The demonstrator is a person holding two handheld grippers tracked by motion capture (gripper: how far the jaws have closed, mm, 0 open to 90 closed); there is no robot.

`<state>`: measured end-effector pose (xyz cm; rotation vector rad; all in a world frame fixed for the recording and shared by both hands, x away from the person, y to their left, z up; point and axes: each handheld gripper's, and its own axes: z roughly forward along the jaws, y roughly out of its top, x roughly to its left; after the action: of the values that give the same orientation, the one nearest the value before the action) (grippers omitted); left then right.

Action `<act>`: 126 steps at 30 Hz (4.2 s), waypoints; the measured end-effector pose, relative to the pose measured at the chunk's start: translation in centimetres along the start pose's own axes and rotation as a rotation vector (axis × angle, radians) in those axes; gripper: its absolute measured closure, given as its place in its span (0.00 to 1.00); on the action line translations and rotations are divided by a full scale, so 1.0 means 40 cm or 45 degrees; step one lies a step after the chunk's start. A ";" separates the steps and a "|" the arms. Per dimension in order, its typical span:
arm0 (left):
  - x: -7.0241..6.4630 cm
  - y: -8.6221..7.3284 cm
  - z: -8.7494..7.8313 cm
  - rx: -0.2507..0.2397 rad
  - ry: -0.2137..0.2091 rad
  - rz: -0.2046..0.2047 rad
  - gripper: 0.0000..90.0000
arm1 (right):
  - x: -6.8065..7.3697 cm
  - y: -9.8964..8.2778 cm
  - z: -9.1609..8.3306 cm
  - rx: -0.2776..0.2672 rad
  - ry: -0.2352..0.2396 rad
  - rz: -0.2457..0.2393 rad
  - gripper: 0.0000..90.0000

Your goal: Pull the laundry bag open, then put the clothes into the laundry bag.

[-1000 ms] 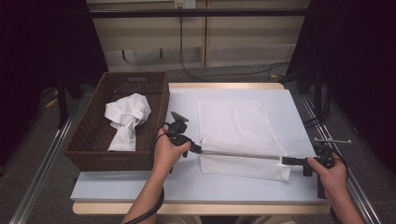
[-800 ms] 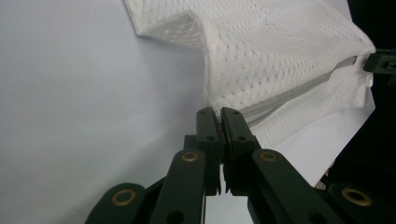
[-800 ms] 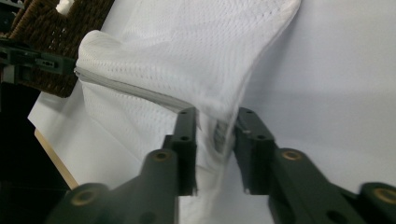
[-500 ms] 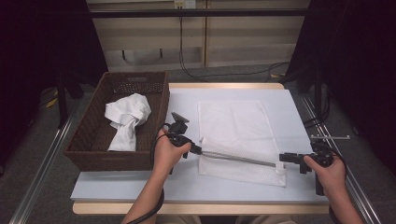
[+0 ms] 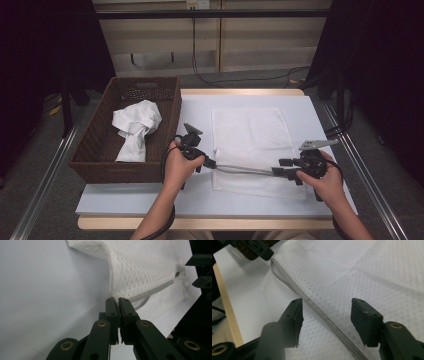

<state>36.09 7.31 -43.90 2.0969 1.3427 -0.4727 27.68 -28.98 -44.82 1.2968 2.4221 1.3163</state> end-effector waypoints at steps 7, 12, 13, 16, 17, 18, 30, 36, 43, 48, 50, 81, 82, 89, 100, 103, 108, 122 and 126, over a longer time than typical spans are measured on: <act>-0.002 -0.007 0.009 0.007 -0.019 -0.014 0.96 | 0.021 0.010 0.054 0.022 0.021 -0.110 0.38; 0.000 -0.009 0.014 0.006 -0.022 -0.020 0.96 | 0.027 0.013 0.080 0.041 0.006 -0.189 0.35; -0.001 -0.009 0.014 0.004 -0.024 -0.022 0.96 | 0.028 0.013 0.085 0.047 0.006 -0.197 0.35; -0.003 -0.010 0.015 -0.004 -0.027 -0.020 0.96 | 0.031 0.015 0.098 0.073 -0.003 -0.236 0.36; -0.004 -0.010 0.015 -0.010 -0.029 -0.024 0.96 | 0.031 0.016 0.102 0.077 -0.008 -0.252 0.37; -0.007 -0.011 0.017 -0.024 -0.015 -0.030 0.96 | 0.031 0.016 0.107 0.080 -0.014 -0.272 0.38; -0.003 -0.016 0.008 -0.015 -0.017 0.002 0.95 | 0.030 0.037 0.107 0.094 -0.049 -0.290 0.77; -0.004 -0.019 0.005 -0.025 -0.041 -0.008 0.90 | 0.034 0.040 0.110 0.106 -0.032 -0.276 0.89; -0.020 -0.022 0.026 -0.024 -0.082 0.000 0.84 | 0.034 0.042 0.113 0.122 -0.026 -0.266 0.93; -0.027 -0.019 0.030 -0.023 -0.081 0.028 0.75 | 0.032 0.042 0.109 0.119 -0.021 -0.252 0.96; -0.031 -0.018 0.023 -0.049 -0.093 0.039 0.70 | 0.031 0.042 0.109 0.123 -0.024 -0.248 0.97; -0.027 -0.027 0.009 -0.119 -0.041 0.133 0.35 | 0.024 0.060 0.129 0.161 -0.008 -0.211 1.00; -0.028 -0.027 0.008 -0.118 -0.034 0.146 0.34 | 0.024 0.061 0.130 0.163 -0.007 -0.212 1.00; -0.020 -0.035 0.005 -0.201 -0.022 0.188 0.21 | 0.026 0.070 0.138 0.170 0.009 -0.231 1.00; -0.039 -0.056 0.013 -0.146 -0.001 0.245 0.19 | 0.038 0.086 0.136 0.170 0.022 -0.258 1.00; -0.040 -0.058 0.020 -0.155 -0.018 0.217 0.18 | 0.033 0.091 0.136 0.159 0.029 -0.260 1.00; -0.042 -0.056 0.024 -0.138 0.020 0.230 0.12 | 0.034 0.091 0.137 0.180 0.027 -0.249 1.00; -0.059 -0.053 0.002 -0.142 0.051 0.361 0.07 | 0.039 0.092 0.123 0.164 0.026 -0.249 1.00; -0.060 -0.044 -0.005 -0.138 0.027 0.352 0.05 | 0.035 0.090 0.123 0.164 0.028 -0.251 1.00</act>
<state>33.48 6.32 -42.85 2.1578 1.0429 -0.2562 31.25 -23.82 -44.85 1.0406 2.6090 1.1471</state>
